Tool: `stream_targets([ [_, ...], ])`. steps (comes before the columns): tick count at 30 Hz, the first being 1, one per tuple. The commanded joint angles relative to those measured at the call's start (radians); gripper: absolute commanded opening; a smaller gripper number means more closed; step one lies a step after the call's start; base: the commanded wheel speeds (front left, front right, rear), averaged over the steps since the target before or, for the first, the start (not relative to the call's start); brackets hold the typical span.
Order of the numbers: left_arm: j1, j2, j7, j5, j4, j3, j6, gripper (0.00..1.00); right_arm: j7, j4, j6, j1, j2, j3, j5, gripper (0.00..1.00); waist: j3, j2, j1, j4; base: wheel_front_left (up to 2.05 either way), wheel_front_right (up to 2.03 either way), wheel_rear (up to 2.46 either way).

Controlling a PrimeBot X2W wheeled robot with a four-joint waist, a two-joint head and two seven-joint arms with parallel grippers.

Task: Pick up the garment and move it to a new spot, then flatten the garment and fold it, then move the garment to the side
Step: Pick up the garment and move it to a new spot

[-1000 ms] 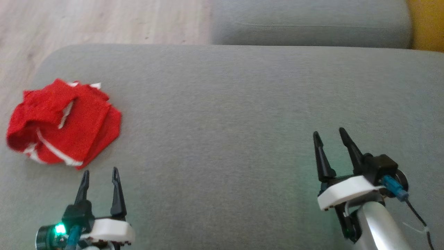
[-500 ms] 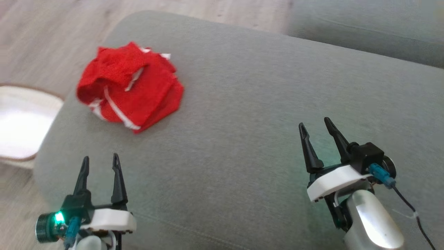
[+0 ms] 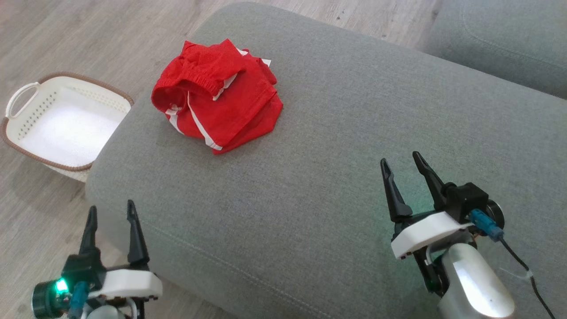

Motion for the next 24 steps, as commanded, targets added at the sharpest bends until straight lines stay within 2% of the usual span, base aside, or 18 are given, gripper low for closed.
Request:
stream_targets([
  [1,-0.014,0.006,-0.012,-0.006,-0.028,0.043,0.005,1.00,-0.012,-0.026,0.004,-0.031,-0.002,0.028,-0.009,1.00,0.004,0.0000,0.0001,-0.002,0.00,0.00,0.00],
  [10,-0.056,0.006,-0.012,-0.035,-0.026,0.083,-0.007,1.00,-0.012,-0.032,0.004,-0.059,-0.002,0.027,-0.041,1.00,0.075,0.0000,0.0001,-0.039,0.00,0.00,0.00],
  [17,-0.200,0.012,-0.012,-0.050,-0.002,0.115,-0.063,1.00,-0.012,-0.060,0.004,-0.125,-0.021,0.033,-0.084,1.00,0.197,0.0000,0.0001,-0.092,0.00,0.00,0.00],
  [21,-0.307,0.048,-0.012,-0.057,0.049,0.134,-0.099,1.00,-0.012,-0.079,0.004,-0.150,-0.039,0.048,-0.091,1.00,0.243,0.0000,0.0001,-0.124,0.00,0.00,0.00],
  [24,-0.422,0.103,-0.012,-0.059,0.110,0.118,-0.121,1.00,-0.012,-0.101,0.004,-0.172,-0.050,0.056,-0.092,1.00,0.279,0.0000,0.0001,-0.155,0.00,0.00,0.00],
])
